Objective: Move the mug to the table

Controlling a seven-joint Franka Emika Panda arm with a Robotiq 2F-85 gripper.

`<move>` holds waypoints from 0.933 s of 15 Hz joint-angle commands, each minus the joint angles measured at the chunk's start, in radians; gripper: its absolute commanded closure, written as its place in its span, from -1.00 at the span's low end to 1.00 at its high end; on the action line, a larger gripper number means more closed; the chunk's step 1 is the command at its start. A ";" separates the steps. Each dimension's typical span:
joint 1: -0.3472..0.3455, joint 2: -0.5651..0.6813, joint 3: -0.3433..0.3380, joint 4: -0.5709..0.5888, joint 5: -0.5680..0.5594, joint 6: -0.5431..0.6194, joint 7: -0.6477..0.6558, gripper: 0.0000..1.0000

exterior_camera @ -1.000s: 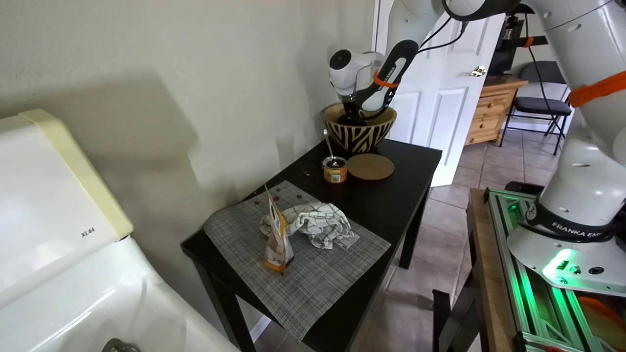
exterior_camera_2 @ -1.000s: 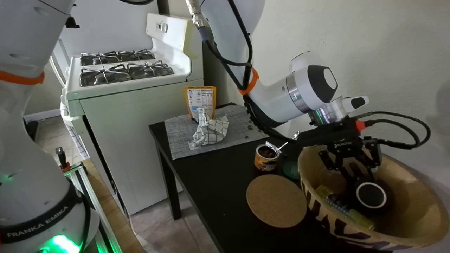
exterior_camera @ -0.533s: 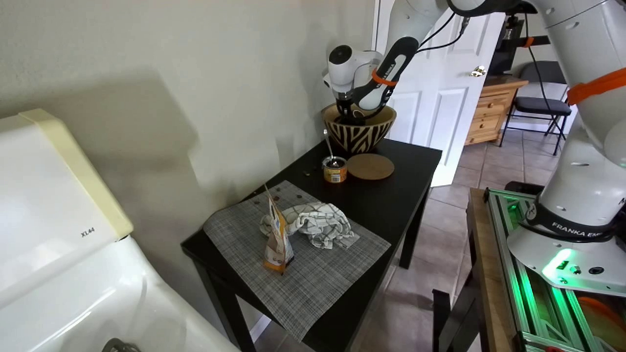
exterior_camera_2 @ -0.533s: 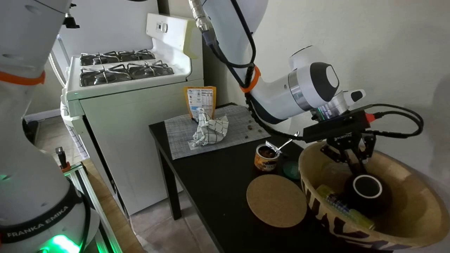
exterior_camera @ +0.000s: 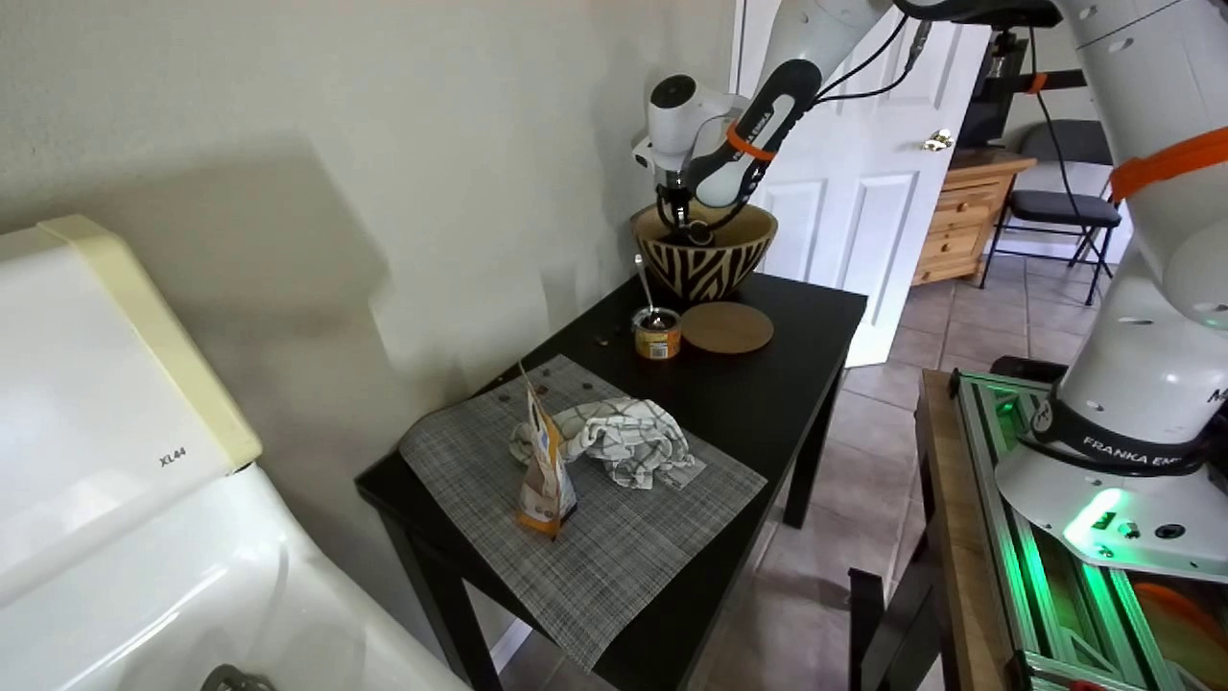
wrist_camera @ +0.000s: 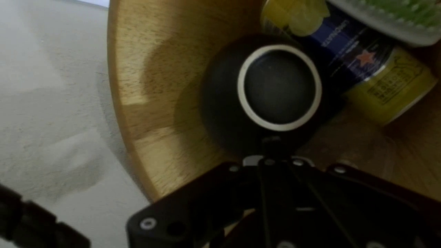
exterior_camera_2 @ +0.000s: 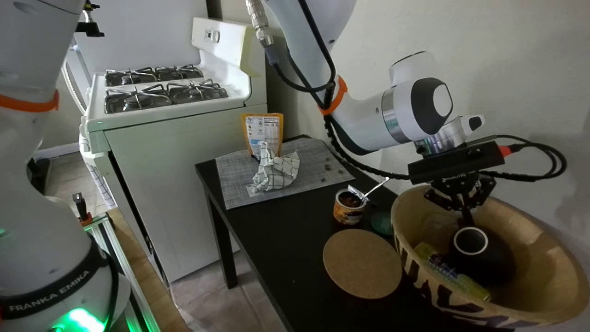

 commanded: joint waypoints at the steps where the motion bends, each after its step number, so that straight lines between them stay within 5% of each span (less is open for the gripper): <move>1: -0.032 -0.060 0.026 -0.029 0.058 -0.026 -0.068 0.48; 3: -0.050 -0.077 0.048 -0.041 0.106 -0.009 -0.106 0.34; 12: -0.078 0.013 0.089 0.017 0.255 0.002 -0.241 -1.00; 14: -0.085 0.043 0.094 0.045 0.274 -0.004 -0.257 -1.00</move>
